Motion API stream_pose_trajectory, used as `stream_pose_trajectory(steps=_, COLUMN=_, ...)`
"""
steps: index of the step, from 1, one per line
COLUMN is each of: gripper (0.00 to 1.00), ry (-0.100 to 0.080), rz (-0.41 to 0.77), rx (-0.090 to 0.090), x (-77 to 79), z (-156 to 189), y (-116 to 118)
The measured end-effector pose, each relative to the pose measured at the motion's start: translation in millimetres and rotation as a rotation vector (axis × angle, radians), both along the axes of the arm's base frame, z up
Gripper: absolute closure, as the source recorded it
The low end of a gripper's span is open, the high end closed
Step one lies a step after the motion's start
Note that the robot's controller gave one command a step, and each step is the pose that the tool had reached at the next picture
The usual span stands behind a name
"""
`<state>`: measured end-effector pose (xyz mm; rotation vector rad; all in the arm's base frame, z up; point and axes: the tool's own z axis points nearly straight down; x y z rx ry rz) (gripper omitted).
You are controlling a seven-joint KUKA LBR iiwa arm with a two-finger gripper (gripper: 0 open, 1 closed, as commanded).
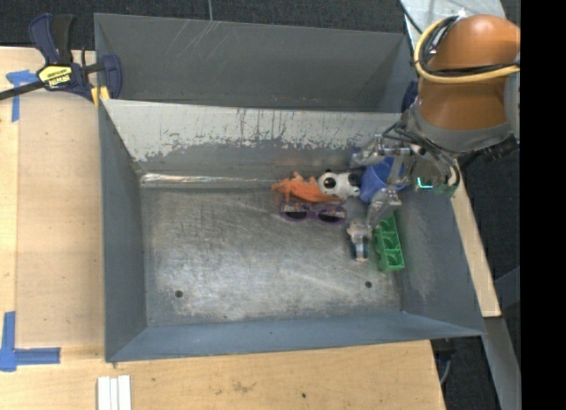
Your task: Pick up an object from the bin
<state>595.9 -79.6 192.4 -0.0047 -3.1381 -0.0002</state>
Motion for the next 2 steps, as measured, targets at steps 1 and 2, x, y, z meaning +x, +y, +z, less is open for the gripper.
stream_pose_trajectory(steps=1, gripper=0.0, ry=-0.008, rz=0.002, rx=-0.001, x=1.7, z=4.0, y=0.2)
stream_pose_trajectory(steps=2, gripper=0.0, ry=-0.012, rz=-0.007, rx=-0.001, x=4.7, z=-69.5, y=21.5)
